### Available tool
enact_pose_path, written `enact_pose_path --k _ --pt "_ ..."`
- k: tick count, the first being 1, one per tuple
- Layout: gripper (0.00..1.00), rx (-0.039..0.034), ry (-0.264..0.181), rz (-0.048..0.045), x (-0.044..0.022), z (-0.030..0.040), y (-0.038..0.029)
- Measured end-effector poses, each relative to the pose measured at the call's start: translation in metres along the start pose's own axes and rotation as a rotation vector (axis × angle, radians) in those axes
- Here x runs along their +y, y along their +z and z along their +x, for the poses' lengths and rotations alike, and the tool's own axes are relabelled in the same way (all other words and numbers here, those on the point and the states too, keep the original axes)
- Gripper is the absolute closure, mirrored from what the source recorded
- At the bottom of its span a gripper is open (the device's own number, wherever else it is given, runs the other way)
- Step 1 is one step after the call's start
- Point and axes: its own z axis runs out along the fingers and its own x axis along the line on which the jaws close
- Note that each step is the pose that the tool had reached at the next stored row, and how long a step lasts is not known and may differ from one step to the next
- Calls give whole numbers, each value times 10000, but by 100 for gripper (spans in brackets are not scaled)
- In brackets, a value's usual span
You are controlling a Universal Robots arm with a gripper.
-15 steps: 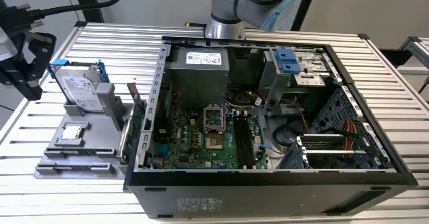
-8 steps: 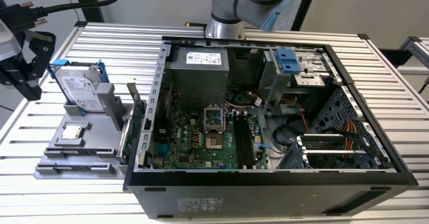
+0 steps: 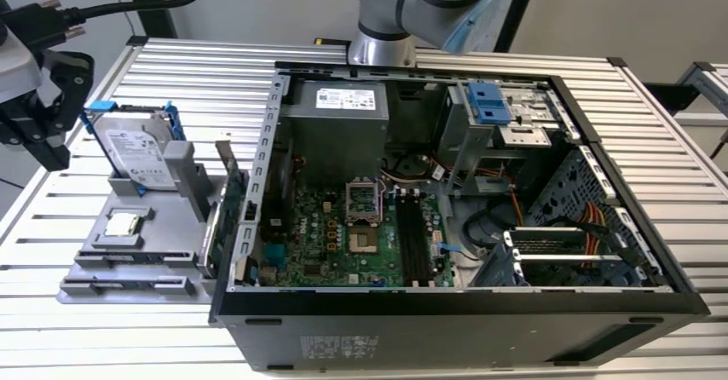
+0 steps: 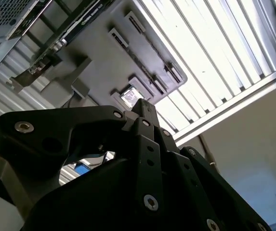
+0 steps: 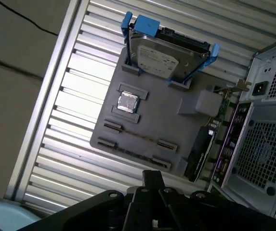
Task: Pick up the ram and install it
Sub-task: 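Pick up the ram and move it above insertion slot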
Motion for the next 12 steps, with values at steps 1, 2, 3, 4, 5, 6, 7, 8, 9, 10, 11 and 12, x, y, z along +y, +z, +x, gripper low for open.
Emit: enact_pose_path --k 1,2,3,4,5,6,7,8,9,10,11,12 --pt "100 2 -66 -2 0 0 0" --pt "100 6 -134 -2 0 0 0" --pt "100 9 -199 -4 0 0 0" --pt "100 12 -267 -5 0 0 0" --pt "100 15 -321 -6 0 0 0" --pt "100 18 -373 -7 0 0 0" --pt "100 20 -422 -8 0 0 0" --pt "100 22 -469 -9 0 0 0" --pt "100 24 -517 -9 0 0 0" --pt "100 26 -562 -11 0 0 0" --pt "100 28 -605 -11 0 0 0" --pt "100 31 -641 -12 0 0 0"
